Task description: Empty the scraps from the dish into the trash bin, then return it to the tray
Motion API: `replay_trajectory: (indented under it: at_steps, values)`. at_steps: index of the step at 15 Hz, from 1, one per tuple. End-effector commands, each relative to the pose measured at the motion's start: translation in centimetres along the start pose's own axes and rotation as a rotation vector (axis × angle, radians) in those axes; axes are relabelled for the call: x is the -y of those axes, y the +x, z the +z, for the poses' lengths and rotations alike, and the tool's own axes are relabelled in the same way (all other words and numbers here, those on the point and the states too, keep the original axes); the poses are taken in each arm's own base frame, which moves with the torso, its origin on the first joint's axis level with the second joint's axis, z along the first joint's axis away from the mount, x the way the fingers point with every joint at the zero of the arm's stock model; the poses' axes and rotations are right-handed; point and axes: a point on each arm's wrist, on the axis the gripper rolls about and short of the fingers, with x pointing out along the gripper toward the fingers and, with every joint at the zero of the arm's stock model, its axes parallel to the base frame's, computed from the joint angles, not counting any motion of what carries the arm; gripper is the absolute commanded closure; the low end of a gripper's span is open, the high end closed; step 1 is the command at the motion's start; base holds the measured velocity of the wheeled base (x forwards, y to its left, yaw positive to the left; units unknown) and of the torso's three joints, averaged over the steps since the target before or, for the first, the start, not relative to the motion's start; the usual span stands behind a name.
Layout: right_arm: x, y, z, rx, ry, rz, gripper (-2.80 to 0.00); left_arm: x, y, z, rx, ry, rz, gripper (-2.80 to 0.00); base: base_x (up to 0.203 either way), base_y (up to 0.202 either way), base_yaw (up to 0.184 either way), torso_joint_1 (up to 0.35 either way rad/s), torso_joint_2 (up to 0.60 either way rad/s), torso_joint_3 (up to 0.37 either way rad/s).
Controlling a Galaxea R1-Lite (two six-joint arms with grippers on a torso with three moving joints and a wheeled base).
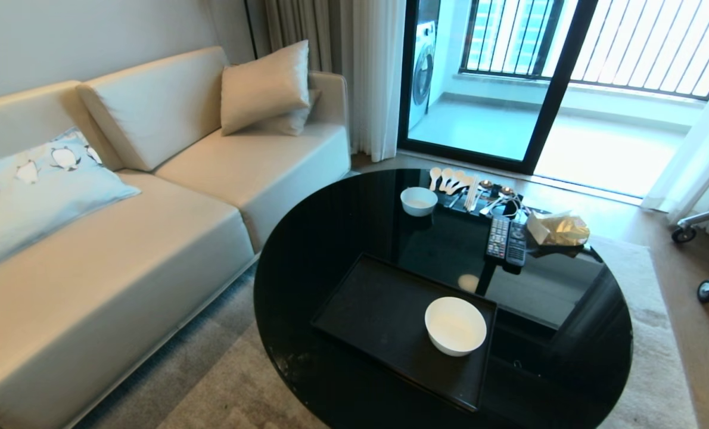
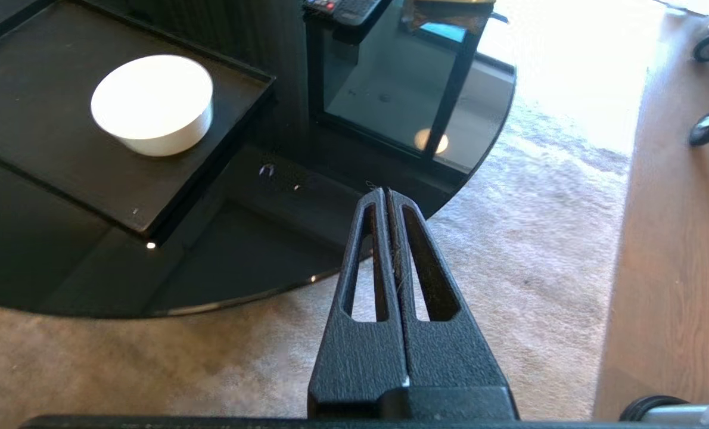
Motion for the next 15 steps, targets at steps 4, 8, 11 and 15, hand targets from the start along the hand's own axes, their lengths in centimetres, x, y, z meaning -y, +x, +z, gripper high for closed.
replay_trajectory:
  at_steps: [4,8,11,15]
  values:
    - [-0.2,-2.3,-1.9,0.161,-0.031,0.08,0.0,0.0,0.0,0.0,0.001,-0.001,0.0,0.0,0.0,0.0,0.0,0.0,0.0,0.0]
    - [-0.3,-2.9,-2.3,0.181,-0.03,0.108,0.0,0.0,0.0,0.0,0.001,-0.001,0.0,0.0,0.0,0.0,0.0,0.0,0.0,0.0]
    - [-0.3,-2.9,-2.3,0.181,-0.028,0.108,0.0,0.0,0.0,0.0,0.001,0.0,0.0,0.0,0.0,0.0,0.0,0.0,0.0,0.0]
    - [-0.3,-2.9,-2.3,0.181,-0.028,0.109,0.0,0.0,0.0,0.0,0.001,-0.001,0.0,0.0,0.0,0.0,0.0,0.0,0.0,0.0]
